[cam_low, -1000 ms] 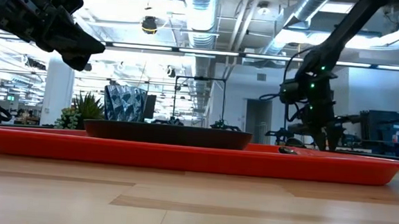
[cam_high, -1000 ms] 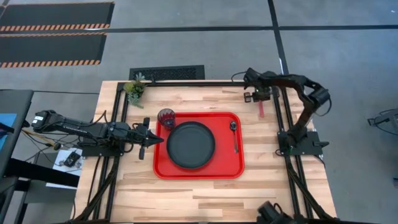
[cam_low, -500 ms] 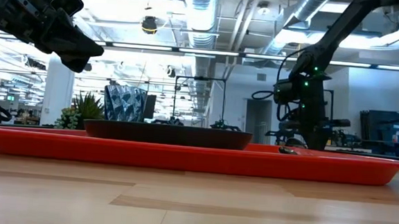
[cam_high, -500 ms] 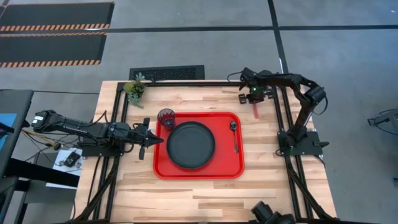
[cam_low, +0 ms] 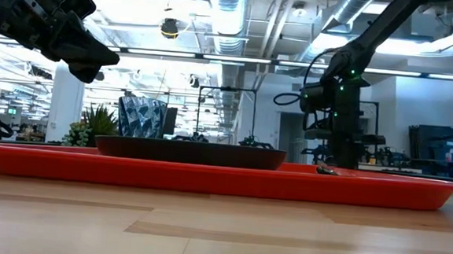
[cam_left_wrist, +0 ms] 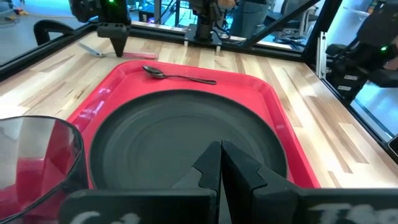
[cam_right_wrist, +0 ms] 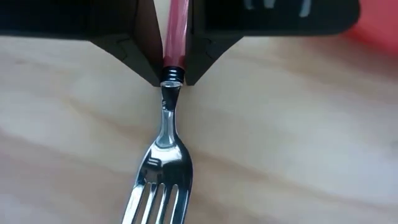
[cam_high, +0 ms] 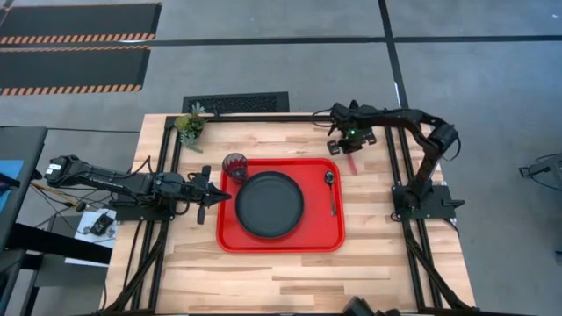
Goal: Pick and place plate/cup/fork/spoon on tray
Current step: Put the pink fork on the red serving tray to the right of the black plate
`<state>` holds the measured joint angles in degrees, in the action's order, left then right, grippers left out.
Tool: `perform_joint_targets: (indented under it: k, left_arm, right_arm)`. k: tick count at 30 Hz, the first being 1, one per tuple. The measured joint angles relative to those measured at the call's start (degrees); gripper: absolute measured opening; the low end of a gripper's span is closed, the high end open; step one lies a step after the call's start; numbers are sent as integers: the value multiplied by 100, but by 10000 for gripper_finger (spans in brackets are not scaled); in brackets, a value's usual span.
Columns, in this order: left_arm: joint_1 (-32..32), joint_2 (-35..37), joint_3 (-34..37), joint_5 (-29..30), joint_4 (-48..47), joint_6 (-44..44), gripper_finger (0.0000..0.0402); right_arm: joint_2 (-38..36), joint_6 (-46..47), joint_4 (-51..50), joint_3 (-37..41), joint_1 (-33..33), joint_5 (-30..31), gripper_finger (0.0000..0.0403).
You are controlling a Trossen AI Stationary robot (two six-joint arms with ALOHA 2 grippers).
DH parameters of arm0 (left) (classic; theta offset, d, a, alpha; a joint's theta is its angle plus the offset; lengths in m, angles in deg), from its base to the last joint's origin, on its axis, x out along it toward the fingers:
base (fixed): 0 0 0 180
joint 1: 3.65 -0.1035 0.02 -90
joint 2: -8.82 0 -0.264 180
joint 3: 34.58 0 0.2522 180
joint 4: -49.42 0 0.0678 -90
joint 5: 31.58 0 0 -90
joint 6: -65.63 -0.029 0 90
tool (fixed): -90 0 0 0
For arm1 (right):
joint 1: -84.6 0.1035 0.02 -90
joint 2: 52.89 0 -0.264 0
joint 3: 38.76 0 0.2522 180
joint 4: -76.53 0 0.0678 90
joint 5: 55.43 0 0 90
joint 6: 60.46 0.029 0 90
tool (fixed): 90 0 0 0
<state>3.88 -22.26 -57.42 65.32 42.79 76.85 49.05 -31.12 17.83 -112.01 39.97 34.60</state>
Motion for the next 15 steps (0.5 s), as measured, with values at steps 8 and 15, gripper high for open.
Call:
perform_joint_targets:
  k: [8, 15]
  left_arm:
    - [0, 0, 0, 0, 0, 61, 0]
    - [0, -1, 0, 151, 2, 112, 0]
  right_arm:
    - [-715, 272, -227, 3, 88, -208, 66]
    - [-1594, 1417, -501, 3, 870, -250, 66]
